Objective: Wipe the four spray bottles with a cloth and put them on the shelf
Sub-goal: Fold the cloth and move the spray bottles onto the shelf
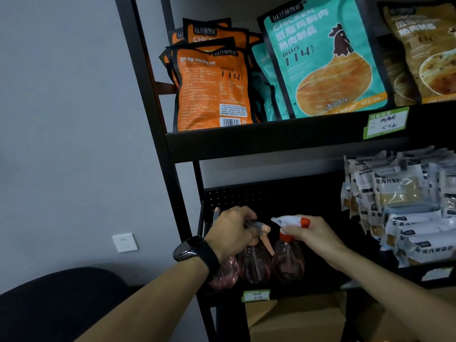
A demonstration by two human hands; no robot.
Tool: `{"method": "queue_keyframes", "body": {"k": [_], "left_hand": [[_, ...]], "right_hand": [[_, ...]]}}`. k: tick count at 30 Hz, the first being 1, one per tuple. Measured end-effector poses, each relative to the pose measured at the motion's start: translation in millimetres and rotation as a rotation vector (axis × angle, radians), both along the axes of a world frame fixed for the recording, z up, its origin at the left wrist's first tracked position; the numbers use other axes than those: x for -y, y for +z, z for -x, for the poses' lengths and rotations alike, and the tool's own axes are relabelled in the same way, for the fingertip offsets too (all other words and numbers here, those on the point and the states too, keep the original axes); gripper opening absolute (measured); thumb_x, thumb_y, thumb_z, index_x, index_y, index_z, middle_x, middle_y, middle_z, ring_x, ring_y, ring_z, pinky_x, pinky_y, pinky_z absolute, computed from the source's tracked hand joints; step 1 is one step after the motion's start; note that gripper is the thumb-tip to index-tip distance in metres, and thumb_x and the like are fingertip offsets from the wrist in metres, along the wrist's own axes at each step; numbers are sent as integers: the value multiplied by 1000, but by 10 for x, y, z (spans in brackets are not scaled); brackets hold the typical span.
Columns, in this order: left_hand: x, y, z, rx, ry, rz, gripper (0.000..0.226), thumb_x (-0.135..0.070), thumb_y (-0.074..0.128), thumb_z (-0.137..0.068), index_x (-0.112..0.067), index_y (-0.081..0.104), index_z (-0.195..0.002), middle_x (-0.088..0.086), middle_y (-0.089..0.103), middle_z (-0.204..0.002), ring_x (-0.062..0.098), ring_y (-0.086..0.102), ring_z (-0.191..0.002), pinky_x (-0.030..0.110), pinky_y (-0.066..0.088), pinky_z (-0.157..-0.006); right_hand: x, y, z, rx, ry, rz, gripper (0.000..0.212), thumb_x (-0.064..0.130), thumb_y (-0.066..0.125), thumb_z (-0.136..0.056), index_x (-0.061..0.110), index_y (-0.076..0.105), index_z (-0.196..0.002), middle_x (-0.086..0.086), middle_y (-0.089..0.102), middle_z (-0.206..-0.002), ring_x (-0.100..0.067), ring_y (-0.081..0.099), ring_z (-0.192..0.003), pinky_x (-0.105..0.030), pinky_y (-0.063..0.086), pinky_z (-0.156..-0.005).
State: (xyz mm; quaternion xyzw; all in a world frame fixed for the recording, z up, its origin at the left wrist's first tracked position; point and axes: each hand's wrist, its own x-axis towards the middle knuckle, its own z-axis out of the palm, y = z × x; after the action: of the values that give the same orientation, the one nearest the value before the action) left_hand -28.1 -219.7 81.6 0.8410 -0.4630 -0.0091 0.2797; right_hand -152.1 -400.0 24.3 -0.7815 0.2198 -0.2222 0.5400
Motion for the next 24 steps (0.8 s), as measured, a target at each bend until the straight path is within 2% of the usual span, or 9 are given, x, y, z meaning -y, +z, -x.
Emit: {"method": "queue_keyframes", "body": {"k": [2,6,12,17,21,24], "left_hand": [[-21,61,18,2,-6,-8,38,-38,69,-88,-18,64,-121,-3,62,-121,12,57,-113,30,37,-107],[-86,187,44,14,-26,5,39,-30,67,-89,-16,62,-126,0,62,-126,15,57,-118,29,46,-100],[-260,396,118,88,-32,31,33,-22,62,-94,-16,62,-126,1,62,-127,12,57,-117,16,40,-90],[-514,577,166,129,2,45,32,-22,62,-94,-16,62,-126,0,63,-124,11,57,-114,15,40,-86],[-726,714,192,135,39,70,32,-23,62,-94,-16,62,-126,-1,64,-126,12,59,-115,16,43,-88],[-930,806,219,141,78,84,30,-24,62,-94,-17,64,-124,-2,66,-124,11,60,-112,14,41,-82]], "right_hand": [[1,58,0,-4,-49,0,26,17,75,-80,27,73,-104,6,74,-97,-9,68,-95,-26,52,-87],[19,237,-39,15,-100,-16,34,17,78,-77,20,69,-110,0,71,-106,-10,66,-98,-25,50,-86],[-108,553,4,44,-127,64,36,19,79,-78,17,69,-112,1,70,-106,-11,65,-101,-25,48,-90],[-272,793,73,50,-171,149,36,20,77,-80,14,69,-115,0,69,-110,-10,61,-100,-18,41,-81],[-503,963,93,45,-119,192,35,22,77,-80,15,69,-114,2,69,-109,-6,60,-97,-9,39,-71],[-763,1090,61,71,-65,217,35,22,78,-79,15,70,-113,3,70,-107,-7,62,-100,-11,41,-74]]}}
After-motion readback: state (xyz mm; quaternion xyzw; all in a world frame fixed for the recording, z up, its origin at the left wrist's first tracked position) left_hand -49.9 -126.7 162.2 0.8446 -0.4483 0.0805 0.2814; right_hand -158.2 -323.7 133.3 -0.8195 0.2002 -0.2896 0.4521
